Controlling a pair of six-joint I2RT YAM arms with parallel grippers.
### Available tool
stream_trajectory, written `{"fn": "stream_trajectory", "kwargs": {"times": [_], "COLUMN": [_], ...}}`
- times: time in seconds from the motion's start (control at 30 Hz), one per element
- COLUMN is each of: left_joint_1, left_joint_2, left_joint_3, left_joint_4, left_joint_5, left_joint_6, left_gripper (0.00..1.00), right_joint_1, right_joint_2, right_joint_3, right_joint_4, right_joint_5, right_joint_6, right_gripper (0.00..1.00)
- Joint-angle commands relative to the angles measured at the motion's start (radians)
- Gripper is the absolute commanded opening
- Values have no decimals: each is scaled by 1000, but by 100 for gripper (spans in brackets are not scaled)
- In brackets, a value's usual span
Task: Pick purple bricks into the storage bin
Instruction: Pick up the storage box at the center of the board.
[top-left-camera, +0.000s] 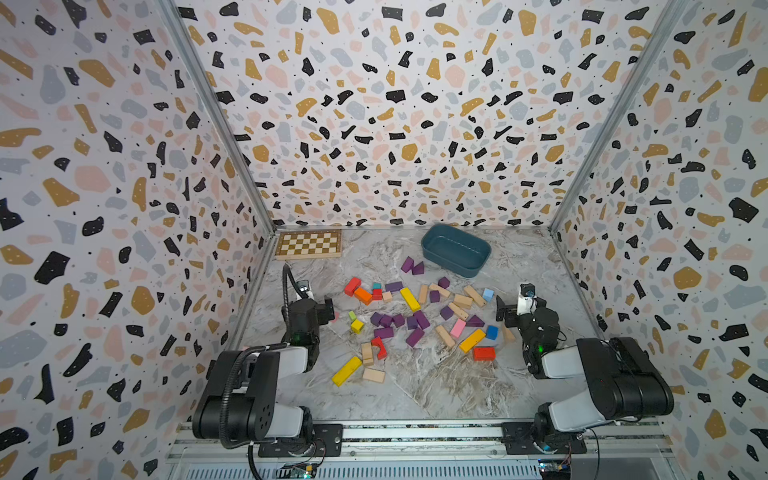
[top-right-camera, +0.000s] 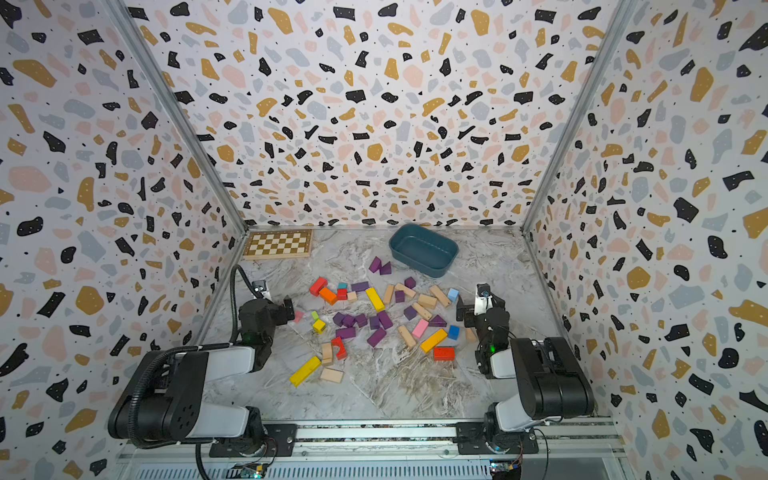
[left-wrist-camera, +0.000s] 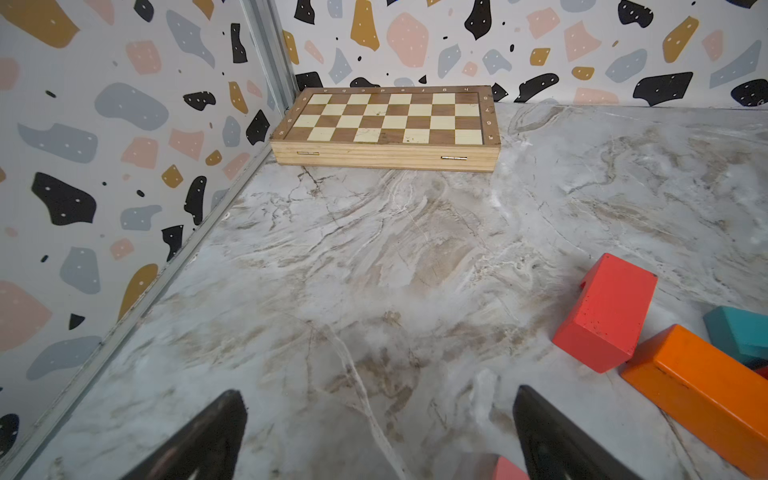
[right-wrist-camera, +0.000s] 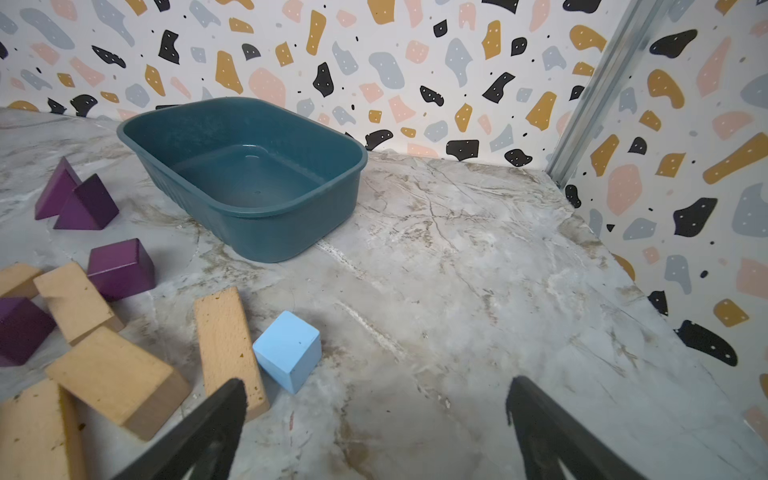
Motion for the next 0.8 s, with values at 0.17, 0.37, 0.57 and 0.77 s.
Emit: {"fn": "stream_trajectory", "kwargs": {"times": [0.17,0.37,0.57,0.77], "left_joint_1": [2,1,0,0], "left_joint_2": [-6,-1,-1,-1], "left_joint_3": [-4,5,2,5], "left_joint_4": [54,43,48,45], "left_joint_5": [-1,-2,-3,-1], "left_joint_6": [7,11,12,12], "left_gripper": [99,99,99,99], "right_joint_1": [6,3,3,6], "right_joint_2": [-13,-11,-12,-11], "right_joint_3": [17,21,20,19], "right_joint_4": [19,14,13,17], "right_joint_5": [11,9,9,11], "right_joint_6": [9,10,9,8], "right_gripper": [100,100,100,100]}}
